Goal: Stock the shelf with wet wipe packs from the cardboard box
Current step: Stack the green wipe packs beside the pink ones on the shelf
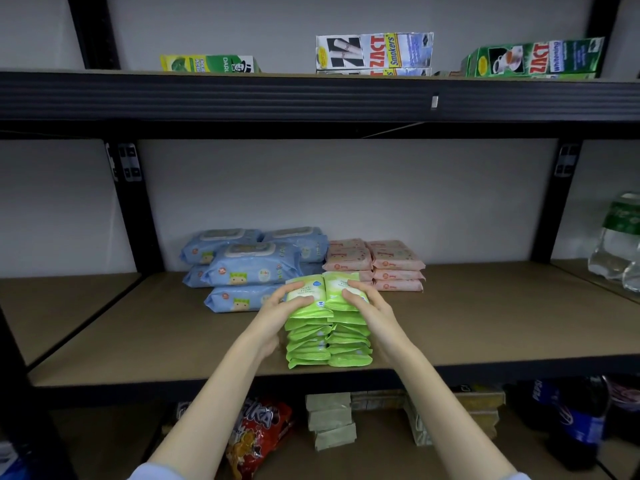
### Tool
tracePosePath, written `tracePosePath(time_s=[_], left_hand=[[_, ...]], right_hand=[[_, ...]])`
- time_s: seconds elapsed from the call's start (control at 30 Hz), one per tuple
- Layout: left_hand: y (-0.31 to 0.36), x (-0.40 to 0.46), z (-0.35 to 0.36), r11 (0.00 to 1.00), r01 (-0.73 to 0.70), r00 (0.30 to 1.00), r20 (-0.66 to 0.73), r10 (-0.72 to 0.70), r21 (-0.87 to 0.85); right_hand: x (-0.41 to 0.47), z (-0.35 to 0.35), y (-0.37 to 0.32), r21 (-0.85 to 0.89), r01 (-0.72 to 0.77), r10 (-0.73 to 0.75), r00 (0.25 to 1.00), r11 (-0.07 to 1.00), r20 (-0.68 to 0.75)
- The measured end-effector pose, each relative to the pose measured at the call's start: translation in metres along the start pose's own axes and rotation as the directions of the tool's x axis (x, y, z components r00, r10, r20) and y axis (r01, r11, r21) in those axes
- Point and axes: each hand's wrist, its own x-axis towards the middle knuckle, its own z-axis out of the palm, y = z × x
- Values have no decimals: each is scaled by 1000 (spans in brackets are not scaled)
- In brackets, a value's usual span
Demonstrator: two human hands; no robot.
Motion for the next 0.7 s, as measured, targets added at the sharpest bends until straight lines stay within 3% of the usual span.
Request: tracePosePath(time_s=[0.27,0.7], left_hand=[[-1,2,0,998,54,998,32,-55,27],[-8,-3,6,996,-52,999,0,52,69]], right_hand=[[-4,3,3,-41,-7,8,999,999,32],[-2,0,9,14,21,-21,1000,1000,10]])
